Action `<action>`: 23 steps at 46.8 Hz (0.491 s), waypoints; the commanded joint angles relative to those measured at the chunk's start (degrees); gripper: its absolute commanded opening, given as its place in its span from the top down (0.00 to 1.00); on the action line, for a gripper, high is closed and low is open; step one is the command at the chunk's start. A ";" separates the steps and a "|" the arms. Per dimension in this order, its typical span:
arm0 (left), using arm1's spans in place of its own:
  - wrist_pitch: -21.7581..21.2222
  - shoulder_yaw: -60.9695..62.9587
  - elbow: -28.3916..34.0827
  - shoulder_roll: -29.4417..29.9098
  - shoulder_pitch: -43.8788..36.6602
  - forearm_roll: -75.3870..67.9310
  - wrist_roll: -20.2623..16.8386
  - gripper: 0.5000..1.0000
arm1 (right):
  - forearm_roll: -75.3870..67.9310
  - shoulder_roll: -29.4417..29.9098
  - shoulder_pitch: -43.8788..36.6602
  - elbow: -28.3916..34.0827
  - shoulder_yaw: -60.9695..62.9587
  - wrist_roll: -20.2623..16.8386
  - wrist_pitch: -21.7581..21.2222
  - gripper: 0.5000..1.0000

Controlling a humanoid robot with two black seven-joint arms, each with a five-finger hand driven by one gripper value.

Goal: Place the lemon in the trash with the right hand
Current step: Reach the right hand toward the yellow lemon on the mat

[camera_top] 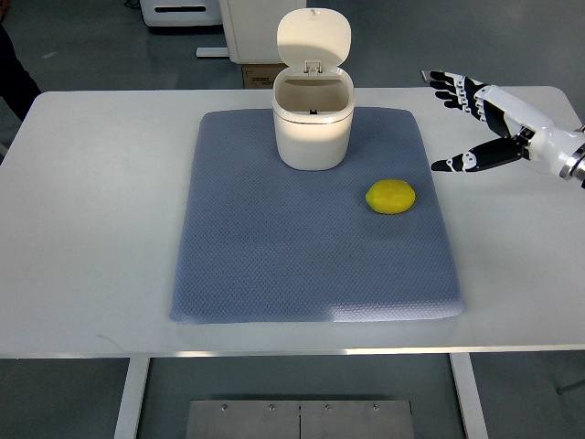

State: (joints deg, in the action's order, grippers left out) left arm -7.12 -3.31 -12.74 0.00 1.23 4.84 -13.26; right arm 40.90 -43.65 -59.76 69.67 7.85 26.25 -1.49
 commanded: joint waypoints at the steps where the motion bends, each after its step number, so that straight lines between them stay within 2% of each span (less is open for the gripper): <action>1: 0.00 -0.03 0.00 0.00 0.00 0.00 -0.01 0.00 | 0.76 0.49 -4.04 0.03 -5.10 -0.67 0.08 0.00; 5: 0.00 0.06 0.00 0.00 0.00 0.00 -0.01 0.00 | 0.85 2.86 -9.14 -0.23 -11.61 -2.25 1.83 0.00; 14: 0.00 0.06 0.00 0.00 0.00 0.00 -0.01 0.00 | 0.58 9.45 -16.00 -1.29 -25.59 -4.71 10.71 0.00; 23: 0.00 -0.03 0.00 0.00 0.00 0.00 -0.01 0.00 | 0.14 14.90 -16.80 -1.81 -31.92 -8.75 13.61 0.03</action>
State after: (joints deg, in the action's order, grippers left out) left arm -7.12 -3.30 -12.74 0.00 1.23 4.81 -13.26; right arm 41.16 -29.91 -76.55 68.19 -22.80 18.67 11.51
